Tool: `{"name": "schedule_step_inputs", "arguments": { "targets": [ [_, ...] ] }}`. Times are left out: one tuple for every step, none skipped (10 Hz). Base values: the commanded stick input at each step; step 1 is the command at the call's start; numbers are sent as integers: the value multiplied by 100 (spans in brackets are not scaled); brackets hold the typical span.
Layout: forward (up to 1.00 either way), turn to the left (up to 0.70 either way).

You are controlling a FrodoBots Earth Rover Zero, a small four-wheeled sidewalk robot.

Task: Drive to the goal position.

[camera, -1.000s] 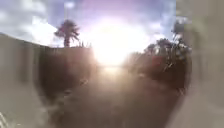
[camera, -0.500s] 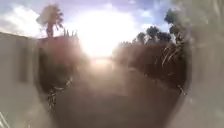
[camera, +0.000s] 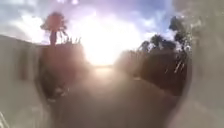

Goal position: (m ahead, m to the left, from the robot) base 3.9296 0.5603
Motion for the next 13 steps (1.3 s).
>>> {"name": "schedule_step_inputs", "arguments": {
  "targets": [
    [100,0],
    [100,0],
    [100,0],
    [100,0],
    [100,0],
    [100,0],
    [100,0],
    [100,0],
    [100,0],
    [100,0],
    [100,0],
    [100,0],
    [100,0]
  ]
}}
